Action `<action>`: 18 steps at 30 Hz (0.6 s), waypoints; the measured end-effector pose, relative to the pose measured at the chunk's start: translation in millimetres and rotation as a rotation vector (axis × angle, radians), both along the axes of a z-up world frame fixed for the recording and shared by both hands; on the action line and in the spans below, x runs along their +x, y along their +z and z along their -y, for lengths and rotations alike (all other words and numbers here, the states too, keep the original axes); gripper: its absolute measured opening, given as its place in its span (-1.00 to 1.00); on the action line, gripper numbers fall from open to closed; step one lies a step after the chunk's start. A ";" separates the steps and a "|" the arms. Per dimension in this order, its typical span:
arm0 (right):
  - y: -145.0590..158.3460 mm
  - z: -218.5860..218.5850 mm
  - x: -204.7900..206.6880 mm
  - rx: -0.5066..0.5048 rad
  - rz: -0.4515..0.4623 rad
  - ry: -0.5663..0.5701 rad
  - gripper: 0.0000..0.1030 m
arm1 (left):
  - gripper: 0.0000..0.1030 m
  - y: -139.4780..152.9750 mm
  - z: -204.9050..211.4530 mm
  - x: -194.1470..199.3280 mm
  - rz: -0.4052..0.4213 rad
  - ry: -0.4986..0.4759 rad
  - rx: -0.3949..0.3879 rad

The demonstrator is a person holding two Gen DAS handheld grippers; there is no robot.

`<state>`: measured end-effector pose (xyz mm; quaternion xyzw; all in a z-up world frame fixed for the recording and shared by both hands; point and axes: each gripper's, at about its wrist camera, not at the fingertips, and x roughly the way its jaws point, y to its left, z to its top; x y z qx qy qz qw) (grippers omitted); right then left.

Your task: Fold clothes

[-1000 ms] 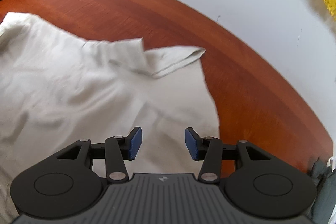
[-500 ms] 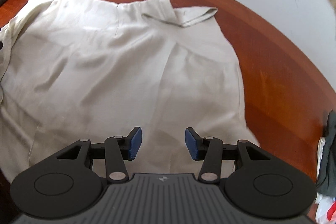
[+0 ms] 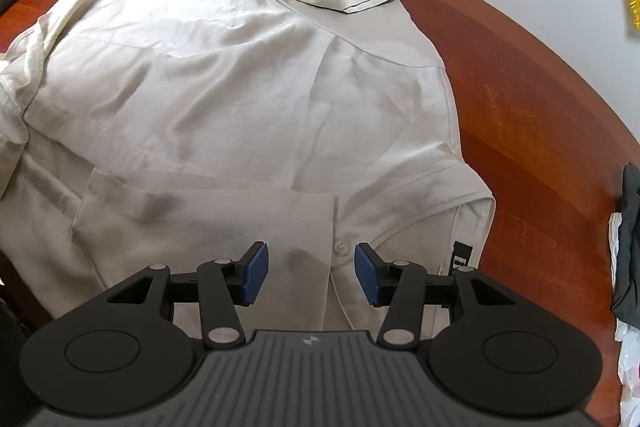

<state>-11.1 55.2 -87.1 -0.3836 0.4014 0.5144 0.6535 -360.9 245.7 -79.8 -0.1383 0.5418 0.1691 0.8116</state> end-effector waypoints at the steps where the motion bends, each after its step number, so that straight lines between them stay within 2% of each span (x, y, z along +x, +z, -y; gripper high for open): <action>1: 0.1 1.4 0.5 0.001 -0.001 0.005 0.06 | 0.30 -2.5 3.0 1.0 -0.009 -0.004 0.004; 9: 2.6 12.4 6.6 0.006 -0.005 0.024 0.06 | 0.29 -30.7 7.5 1.7 -0.083 0.015 -0.001; 13: 1.6 16.9 10.1 0.006 -0.010 0.030 0.06 | 0.23 -35.1 6.8 -0.9 -0.100 0.025 0.005; 18: -4.7 16.8 16.2 0.016 -0.026 0.037 0.06 | -0.33 -30.0 3.9 -10.5 -0.088 0.102 0.003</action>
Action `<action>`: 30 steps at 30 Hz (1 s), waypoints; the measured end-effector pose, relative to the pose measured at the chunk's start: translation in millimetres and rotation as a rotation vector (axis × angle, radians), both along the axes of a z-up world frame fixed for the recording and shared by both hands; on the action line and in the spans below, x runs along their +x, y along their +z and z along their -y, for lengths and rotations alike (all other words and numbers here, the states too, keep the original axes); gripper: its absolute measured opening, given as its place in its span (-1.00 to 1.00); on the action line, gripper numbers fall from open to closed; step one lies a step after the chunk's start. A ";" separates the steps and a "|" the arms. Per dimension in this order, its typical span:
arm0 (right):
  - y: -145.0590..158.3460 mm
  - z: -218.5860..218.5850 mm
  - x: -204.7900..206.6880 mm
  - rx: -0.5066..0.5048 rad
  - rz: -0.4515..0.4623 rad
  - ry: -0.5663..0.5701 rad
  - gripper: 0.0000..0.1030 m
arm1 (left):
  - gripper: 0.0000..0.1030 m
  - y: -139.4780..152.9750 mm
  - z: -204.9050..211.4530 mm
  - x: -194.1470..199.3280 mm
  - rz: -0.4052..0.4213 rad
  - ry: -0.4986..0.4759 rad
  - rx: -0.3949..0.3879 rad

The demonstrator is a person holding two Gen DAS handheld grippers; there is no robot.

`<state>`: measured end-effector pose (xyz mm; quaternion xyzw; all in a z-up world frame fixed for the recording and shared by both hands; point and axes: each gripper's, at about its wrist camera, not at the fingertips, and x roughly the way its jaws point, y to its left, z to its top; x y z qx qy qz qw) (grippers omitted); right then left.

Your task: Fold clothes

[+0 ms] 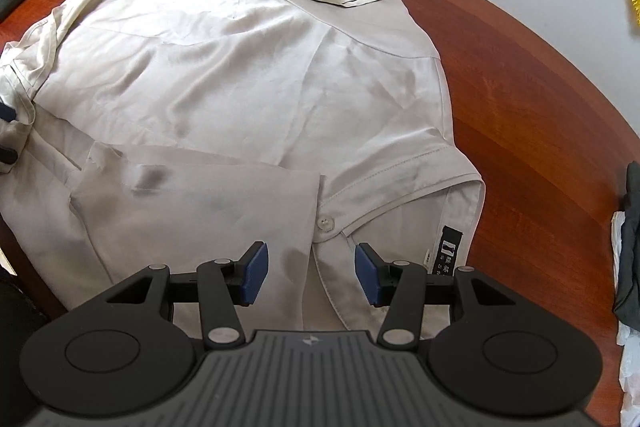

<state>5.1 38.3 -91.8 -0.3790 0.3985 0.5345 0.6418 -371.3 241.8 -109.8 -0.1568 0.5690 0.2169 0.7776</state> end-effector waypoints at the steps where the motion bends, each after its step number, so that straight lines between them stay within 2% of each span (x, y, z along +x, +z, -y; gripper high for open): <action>1: -1.2 -1.3 0.7 0.004 -0.004 0.006 0.06 | -0.50 0.7 -0.1 -1.4 0.002 0.011 0.000; 2: -2.3 -3.4 1.2 0.008 -0.007 0.011 0.06 | -0.67 2.2 -0.3 -3.5 0.005 0.028 0.004; 4: -4.2 -7.7 1.5 0.017 -0.014 0.021 0.06 | -0.78 7.3 -1.0 -9.8 0.015 0.079 0.021; 8: -10.6 -20.2 3.1 0.019 -0.021 0.054 0.06 | -0.78 18.2 -4.7 -23.2 0.035 0.199 0.053; 13: -18.6 -30.0 4.8 0.007 -0.033 0.101 0.03 | -0.78 30.8 -11.9 -49.5 0.043 0.393 0.085; 14: -19.5 -30.6 4.6 0.007 -0.038 0.112 -0.07 | -0.78 33.0 -12.5 -53.4 0.044 0.420 0.096; 17: -19.0 -29.9 2.5 0.010 -0.069 0.146 -0.56 | -0.78 40.7 -14.4 -72.0 0.045 0.524 0.132; 20: -15.1 -27.2 -2.2 0.021 -0.085 0.177 -0.82 | -0.78 47.7 -15.5 -93.0 0.042 0.629 0.154; 24: -2.7 -18.9 -8.4 0.041 -0.112 0.195 -0.98 | -0.78 52.9 -12.7 -114.2 0.030 0.688 0.178; 30: 15.8 6.3 -24.9 0.065 -0.139 0.196 -0.99 | -0.78 49.9 -4.6 -138.2 0.016 0.710 0.185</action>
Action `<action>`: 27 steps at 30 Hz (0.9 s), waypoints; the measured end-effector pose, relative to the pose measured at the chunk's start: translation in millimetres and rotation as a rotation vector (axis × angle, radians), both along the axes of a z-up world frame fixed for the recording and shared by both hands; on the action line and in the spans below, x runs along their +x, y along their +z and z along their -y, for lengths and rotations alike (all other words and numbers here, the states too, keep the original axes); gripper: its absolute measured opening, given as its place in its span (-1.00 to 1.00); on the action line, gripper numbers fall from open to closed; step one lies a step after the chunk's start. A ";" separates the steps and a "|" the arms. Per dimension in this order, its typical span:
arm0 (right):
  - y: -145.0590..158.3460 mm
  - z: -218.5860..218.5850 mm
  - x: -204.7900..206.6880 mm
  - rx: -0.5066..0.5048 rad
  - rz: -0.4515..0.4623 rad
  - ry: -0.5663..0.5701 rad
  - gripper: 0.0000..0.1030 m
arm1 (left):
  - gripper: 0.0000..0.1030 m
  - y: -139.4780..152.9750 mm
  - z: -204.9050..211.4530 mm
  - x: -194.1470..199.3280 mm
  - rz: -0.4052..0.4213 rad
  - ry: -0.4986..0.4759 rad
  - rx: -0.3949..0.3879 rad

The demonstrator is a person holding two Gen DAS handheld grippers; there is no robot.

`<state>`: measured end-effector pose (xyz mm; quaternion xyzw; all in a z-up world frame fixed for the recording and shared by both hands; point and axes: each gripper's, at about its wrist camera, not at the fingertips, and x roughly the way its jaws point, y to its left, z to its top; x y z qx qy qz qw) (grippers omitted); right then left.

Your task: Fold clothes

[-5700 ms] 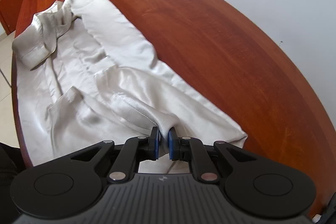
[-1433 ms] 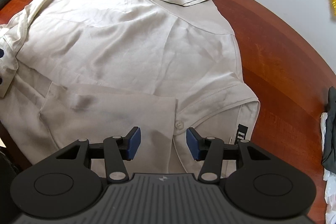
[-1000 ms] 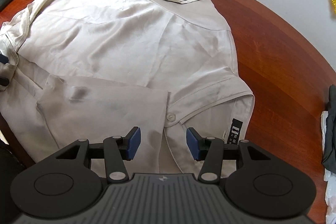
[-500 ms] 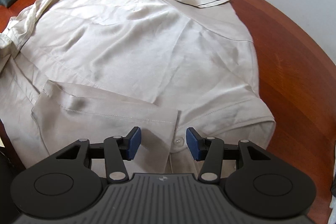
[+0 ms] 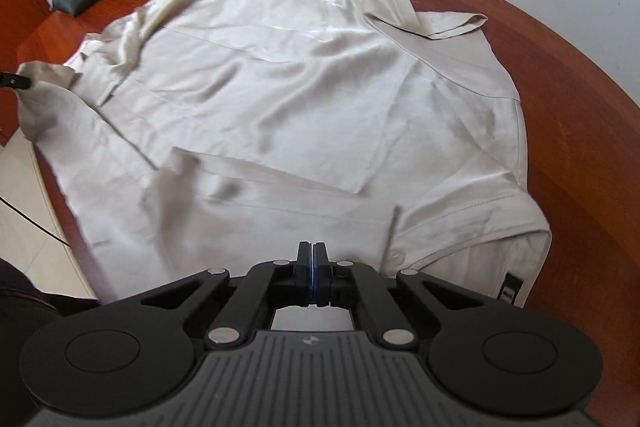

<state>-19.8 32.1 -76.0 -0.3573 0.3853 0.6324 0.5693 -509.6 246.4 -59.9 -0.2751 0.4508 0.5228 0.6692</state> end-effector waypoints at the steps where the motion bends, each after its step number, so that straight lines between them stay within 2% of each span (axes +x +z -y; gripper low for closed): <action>1: 2.0 5.6 -3.6 0.000 0.002 -0.004 -0.99 | -0.78 -2.4 3.1 -5.3 0.001 -0.003 -0.005; 9: 4.9 39.8 -17.5 -0.022 0.019 -0.112 -0.92 | -0.82 -12.0 19.3 -20.8 0.015 -0.065 -0.024; 14: 4.6 44.6 -15.9 -0.013 0.045 -0.160 -0.61 | -0.82 -10.4 26.6 -25.5 0.021 -0.073 -0.022; 15: 4.0 43.3 -14.4 -0.011 0.049 -0.162 -0.49 | -0.82 -9.6 27.7 -25.8 0.020 -0.074 -0.019; 18: 2.2 36.0 -8.7 -0.007 0.065 -0.161 -0.37 | -0.82 -6.8 30.0 -27.7 0.023 -0.065 -0.012; 27: -12.8 -11.6 20.0 -0.018 0.078 -0.131 -0.31 | -0.82 -3.6 47.6 -34.8 0.029 0.009 -0.025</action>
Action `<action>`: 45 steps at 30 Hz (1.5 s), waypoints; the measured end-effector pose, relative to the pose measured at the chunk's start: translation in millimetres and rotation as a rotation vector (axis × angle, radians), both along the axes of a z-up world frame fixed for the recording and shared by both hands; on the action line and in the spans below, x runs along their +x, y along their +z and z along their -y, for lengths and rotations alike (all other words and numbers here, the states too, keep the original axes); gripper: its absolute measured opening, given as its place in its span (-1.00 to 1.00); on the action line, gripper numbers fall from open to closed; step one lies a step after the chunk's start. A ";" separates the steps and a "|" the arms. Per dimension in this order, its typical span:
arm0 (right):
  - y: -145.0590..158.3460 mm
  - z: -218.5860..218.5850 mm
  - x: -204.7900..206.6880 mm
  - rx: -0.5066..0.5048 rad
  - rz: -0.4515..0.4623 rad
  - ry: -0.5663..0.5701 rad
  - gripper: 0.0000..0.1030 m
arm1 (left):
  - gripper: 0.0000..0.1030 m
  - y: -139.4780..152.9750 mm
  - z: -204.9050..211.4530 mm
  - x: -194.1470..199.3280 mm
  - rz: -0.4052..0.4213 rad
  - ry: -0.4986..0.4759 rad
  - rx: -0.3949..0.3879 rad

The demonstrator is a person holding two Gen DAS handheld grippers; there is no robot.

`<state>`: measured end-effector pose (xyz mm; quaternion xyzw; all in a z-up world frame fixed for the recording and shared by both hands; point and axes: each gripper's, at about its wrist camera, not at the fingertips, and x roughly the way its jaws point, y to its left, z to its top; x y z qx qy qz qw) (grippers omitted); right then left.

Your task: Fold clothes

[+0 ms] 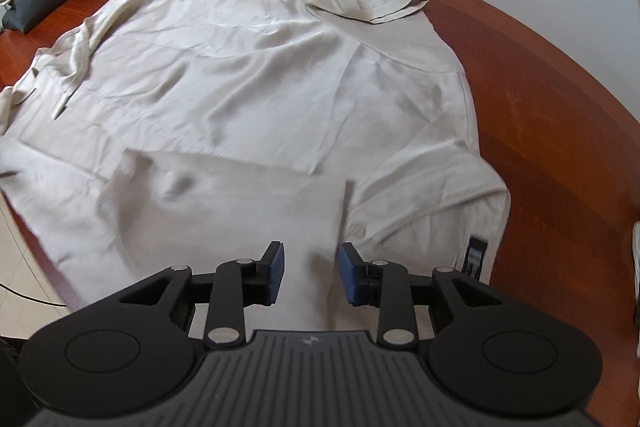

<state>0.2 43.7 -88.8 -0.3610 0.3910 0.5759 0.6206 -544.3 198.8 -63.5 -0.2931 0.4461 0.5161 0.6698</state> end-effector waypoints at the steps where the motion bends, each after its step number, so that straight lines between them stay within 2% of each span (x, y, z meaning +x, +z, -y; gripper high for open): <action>1: -2.8 -6.2 2.5 -0.006 0.001 0.009 -0.31 | -0.82 0.0 1.8 -0.4 0.000 0.009 -0.002; 8: -19.5 -38.7 15.1 -0.043 0.001 0.059 -0.31 | -0.82 -5.0 11.5 -2.4 -0.005 0.066 -0.022; 13: -30.8 -51.7 19.8 -0.073 -0.048 0.091 -0.33 | -0.82 -8.9 15.3 -5.3 -0.009 0.097 -0.033; 14: -31.9 -53.4 20.7 -0.076 -0.059 0.093 -0.39 | -0.82 -9.6 15.7 -6.6 -0.010 0.102 -0.036; 17: -30.9 -55.5 21.7 -0.071 -0.080 0.099 -0.85 | -0.82 -10.5 15.5 -9.7 -0.010 0.112 -0.039; 21: -19.3 -45.5 14.4 -0.062 -0.098 0.098 -0.93 | -0.82 -12.5 13.7 -14.6 -0.009 0.112 -0.045; 31: 8.1 14.4 -18.8 -0.062 -0.157 0.067 -0.94 | -0.82 -31.2 14.0 -32.1 -0.018 0.038 -0.093; 45: 4.6 119.5 -100.8 -0.125 -0.204 -0.053 -0.94 | -0.82 -57.0 13.3 -47.7 -0.033 -0.144 -0.138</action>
